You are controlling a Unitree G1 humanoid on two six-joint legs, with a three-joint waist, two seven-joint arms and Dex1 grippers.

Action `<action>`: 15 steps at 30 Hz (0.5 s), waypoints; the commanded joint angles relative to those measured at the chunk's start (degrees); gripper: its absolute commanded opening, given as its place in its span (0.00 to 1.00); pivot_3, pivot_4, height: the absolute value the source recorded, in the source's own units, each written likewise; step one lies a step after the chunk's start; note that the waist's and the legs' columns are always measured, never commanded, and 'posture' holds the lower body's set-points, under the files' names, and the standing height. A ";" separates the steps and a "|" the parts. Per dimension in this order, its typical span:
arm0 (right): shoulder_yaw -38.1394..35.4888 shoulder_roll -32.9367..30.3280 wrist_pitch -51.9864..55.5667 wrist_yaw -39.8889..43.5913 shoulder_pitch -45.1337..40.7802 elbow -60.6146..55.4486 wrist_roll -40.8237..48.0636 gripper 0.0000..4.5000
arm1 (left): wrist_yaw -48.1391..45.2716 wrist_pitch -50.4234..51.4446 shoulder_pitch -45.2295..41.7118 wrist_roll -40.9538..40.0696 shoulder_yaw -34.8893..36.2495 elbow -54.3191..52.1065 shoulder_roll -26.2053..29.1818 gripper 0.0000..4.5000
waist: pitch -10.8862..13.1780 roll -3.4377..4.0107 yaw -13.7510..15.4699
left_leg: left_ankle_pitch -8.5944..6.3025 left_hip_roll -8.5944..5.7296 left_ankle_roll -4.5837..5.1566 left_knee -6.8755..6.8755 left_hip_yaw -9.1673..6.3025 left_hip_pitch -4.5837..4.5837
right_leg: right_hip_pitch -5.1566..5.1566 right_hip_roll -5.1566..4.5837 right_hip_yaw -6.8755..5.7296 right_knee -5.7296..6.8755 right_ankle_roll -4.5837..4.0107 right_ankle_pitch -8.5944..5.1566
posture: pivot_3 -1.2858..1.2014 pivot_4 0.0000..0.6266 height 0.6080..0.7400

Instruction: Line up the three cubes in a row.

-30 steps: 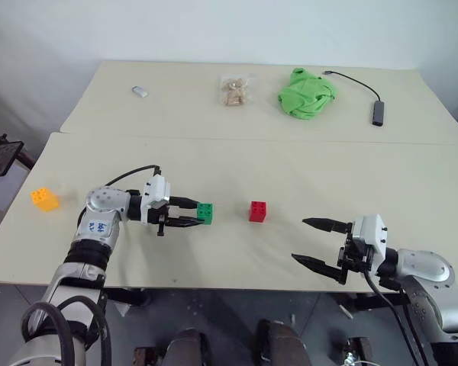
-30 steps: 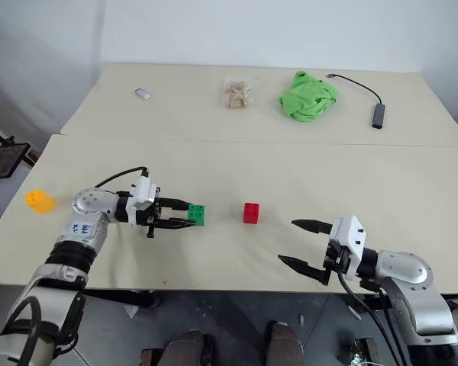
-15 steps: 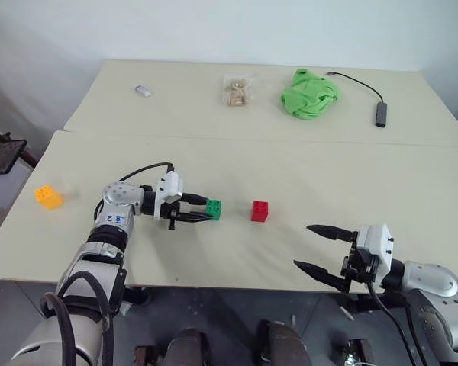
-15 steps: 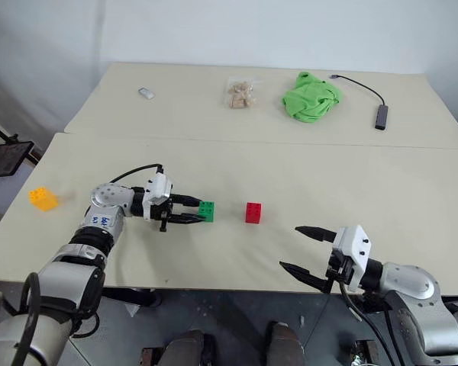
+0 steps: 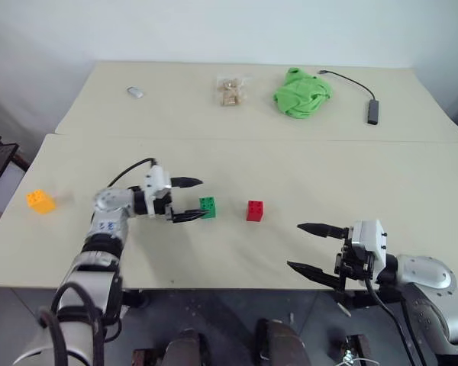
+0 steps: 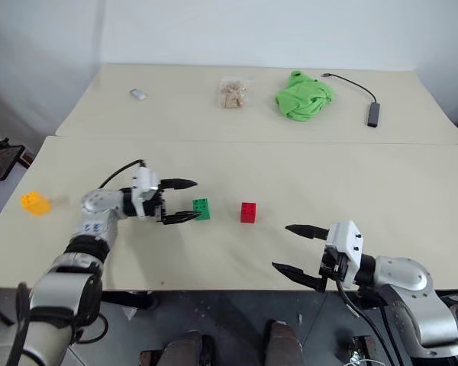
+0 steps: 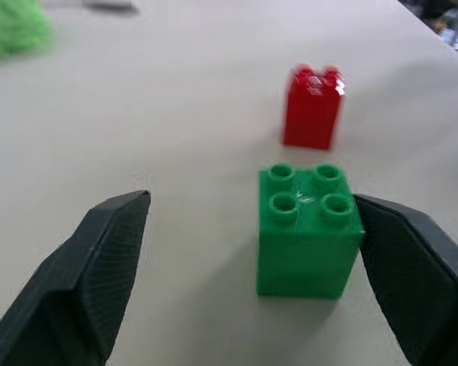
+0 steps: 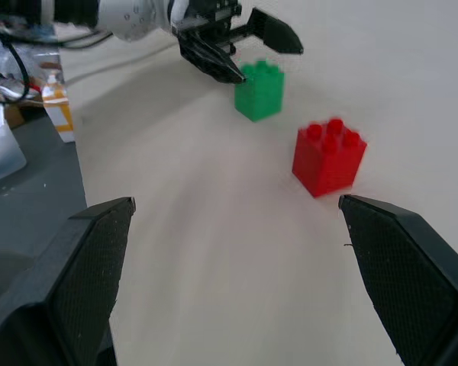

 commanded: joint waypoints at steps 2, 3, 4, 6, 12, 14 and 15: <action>3.37 1.83 0.95 2.46 -6.13 1.36 2.41 1.00 | 12.18 11.05 24.41 -7.19 9.64 -32.51 2.71 0.94 | 0.03 -0.03 -0.85 | -0.05 0.02 -0.08 -0.10 -0.25 0.11 | -0.02 0.02 0.07 0.02 0.00 0.00 | 0.52 0.24 1.00; 3.97 2.10 1.03 2.90 -7.07 1.82 2.42 1.00 | 14.37 12.79 28.96 -7.54 10.86 -38.08 2.95 0.94 | 0.04 -0.06 -0.70 | -0.07 0.04 -0.10 -0.11 -0.33 0.10 | -0.03 0.02 0.07 0.00 0.00 0.00 | 0.52 0.24 1.00; 4.48 2.41 0.90 3.35 -7.97 2.36 2.35 1.00 | 16.80 14.02 32.94 -7.53 12.09 -42.85 2.95 0.94 | 0.06 -0.07 -0.06 | -0.08 0.03 -0.09 -0.08 -0.46 0.05 | -0.03 0.02 0.04 0.01 0.00 0.00 | 0.52 0.24 1.00; 6.74 4.29 0.44 4.94 -11.61 4.55 2.25 1.00 | 27.08 16.39 45.21 -8.68 19.96 -54.21 -1.57 0.97 | 0.10 -0.13 0.71 | -0.11 0.05 -0.05 0.21 -0.55 -0.05 | 0.07 0.00 -0.03 -0.01 0.00 0.00 | 0.52 0.24 1.00; 8.76 8.96 -2.45 6.50 -17.11 9.93 1.22 1.00 | 56.31 19.74 55.22 -10.17 33.71 -64.30 -18.38 0.97 | 0.09 -0.12 2.36 | -0.17 -0.03 0.21 0.36 -0.83 0.07 | 0.44 -0.31 0.04 -0.22 0.02 0.01 | 0.52 0.24 1.00; 8.98 9.85 -3.76 6.89 -18.06 11.27 0.63 1.00 | 62.95 18.63 56.21 -9.78 37.23 -63.01 -22.54 0.97 | 0.07 -0.15 2.51 | -0.20 -0.07 0.25 0.36 -0.80 0.08 | 0.47 -0.31 0.05 -0.25 0.05 0.03 | 0.52 0.24 1.00; 9.00 10.15 -4.43 7.01 -18.39 11.74 0.39 1.00 | 65.58 18.48 56.22 -9.89 38.45 -62.21 -23.84 0.97 | 0.07 -0.16 2.51 | -0.22 -0.15 0.26 0.36 -0.79 0.07 | 0.47 -0.31 0.02 -0.25 0.06 0.03 | 0.52 0.24 1.00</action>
